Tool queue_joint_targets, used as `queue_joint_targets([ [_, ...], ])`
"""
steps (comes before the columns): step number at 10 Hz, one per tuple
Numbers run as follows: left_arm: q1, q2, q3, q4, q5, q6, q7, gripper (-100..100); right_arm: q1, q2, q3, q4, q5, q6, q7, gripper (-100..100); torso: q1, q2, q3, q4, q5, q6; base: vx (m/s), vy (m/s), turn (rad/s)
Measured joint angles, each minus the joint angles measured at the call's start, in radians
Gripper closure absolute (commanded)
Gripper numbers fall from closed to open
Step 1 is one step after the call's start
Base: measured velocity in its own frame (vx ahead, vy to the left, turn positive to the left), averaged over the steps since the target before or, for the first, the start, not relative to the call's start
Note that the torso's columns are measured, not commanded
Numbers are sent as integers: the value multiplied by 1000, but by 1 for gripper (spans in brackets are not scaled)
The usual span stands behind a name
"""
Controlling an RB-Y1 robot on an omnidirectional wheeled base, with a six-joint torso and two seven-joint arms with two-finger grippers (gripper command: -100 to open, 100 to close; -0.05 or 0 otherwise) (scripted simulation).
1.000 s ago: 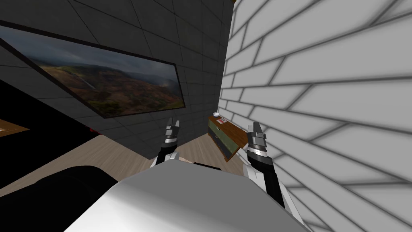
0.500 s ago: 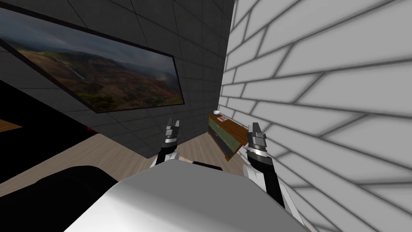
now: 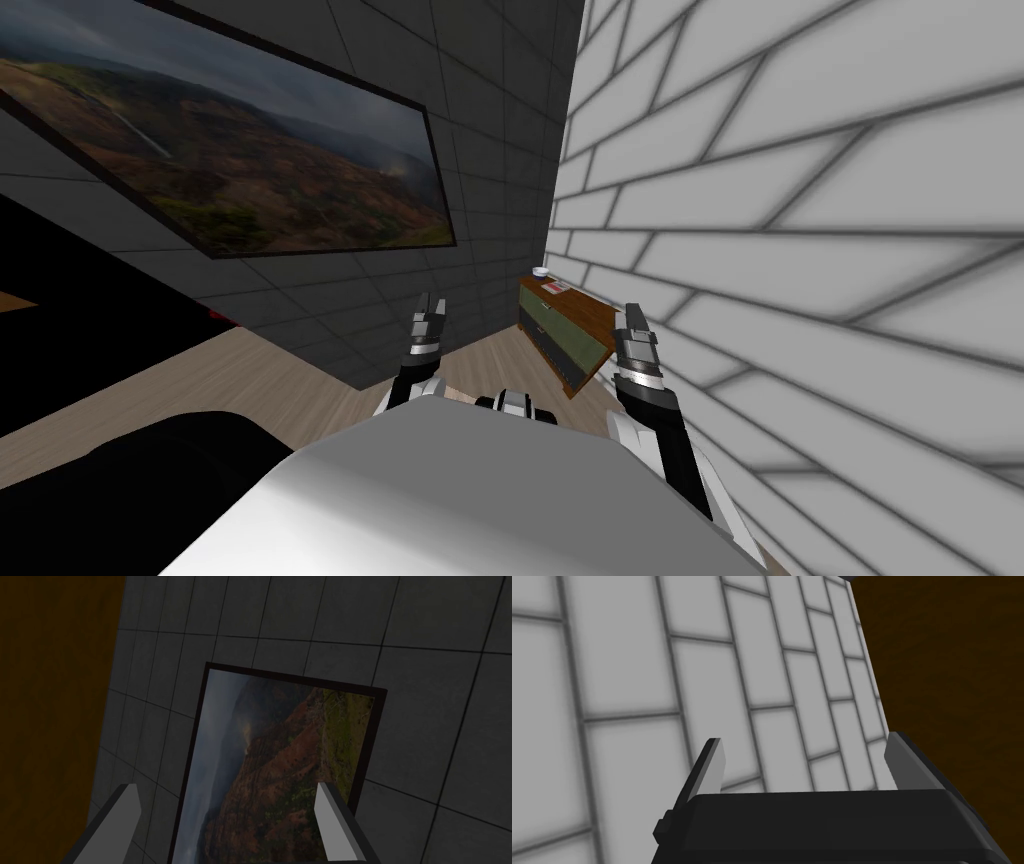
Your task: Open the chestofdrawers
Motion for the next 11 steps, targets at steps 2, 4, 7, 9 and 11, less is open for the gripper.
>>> queue_joint_targets([
  [2,0,0,0,0,0,0,0,0,10,-26,-5,10,24,2,53,-100,0,4,-5,4,0,0,77,21,29],
  [4,0,0,0,0,0,0,0,0,15,-41,-8,27,47,-3,100,-100,-1,7,-4,5,0,0,55,12,22],
  [7,0,0,0,0,0,0,0,0,25,-59,-12,47,86,-3,181,-100,0,6,-4,5,0,0,65,25,31],
  [9,0,0,0,0,0,0,0,0,31,-68,-17,61,106,-6,229,-100,-1,6,-4,5,0,0,55,10,28],
  [11,0,0,0,0,0,0,0,0,42,-77,-20,69,129,-8,277,-100,-1,6,-4,5,0,0,55,12,23],
])
